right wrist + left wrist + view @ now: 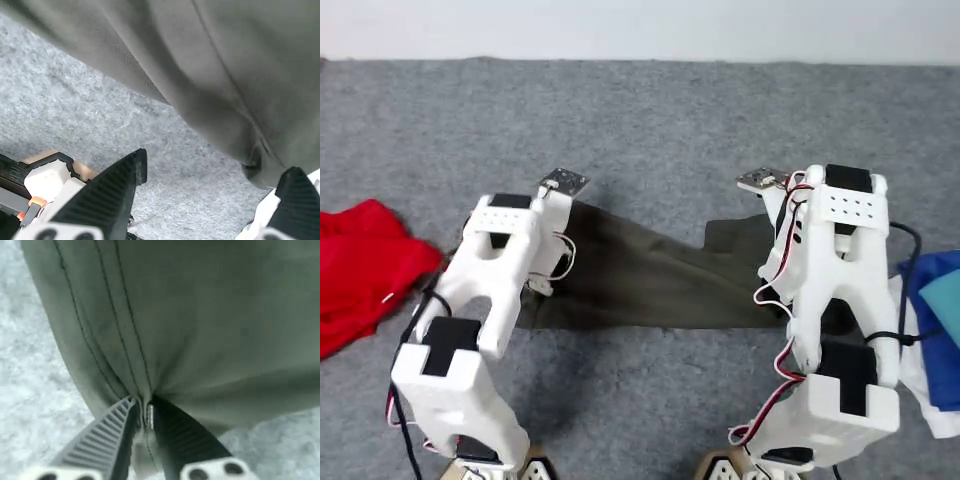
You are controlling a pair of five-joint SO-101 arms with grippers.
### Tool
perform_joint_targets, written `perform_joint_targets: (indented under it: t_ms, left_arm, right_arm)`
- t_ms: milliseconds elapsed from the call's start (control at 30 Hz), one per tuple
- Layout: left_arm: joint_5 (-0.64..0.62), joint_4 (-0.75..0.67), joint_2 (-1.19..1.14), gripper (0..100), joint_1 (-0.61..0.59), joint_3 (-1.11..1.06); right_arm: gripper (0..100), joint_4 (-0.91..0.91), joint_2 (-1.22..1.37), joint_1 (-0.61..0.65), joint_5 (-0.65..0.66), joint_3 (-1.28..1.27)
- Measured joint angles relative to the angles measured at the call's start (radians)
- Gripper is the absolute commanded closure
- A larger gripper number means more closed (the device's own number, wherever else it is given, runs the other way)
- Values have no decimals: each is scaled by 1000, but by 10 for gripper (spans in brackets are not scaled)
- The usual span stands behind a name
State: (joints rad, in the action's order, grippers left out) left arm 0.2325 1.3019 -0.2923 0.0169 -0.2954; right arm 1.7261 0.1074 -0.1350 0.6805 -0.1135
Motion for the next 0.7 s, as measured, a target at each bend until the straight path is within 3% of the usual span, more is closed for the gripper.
perform_joint_targets:
  t_ms: [367, 700]
  left_arm:
    - [28, 387, -6, 987, -3, 315]
    - [239, 416, 43, 987, -75, 157]
  right_arm:
    - [597, -61, 0, 0, 0, -34]
    - [597, -69, 0, 0, 0, -34]
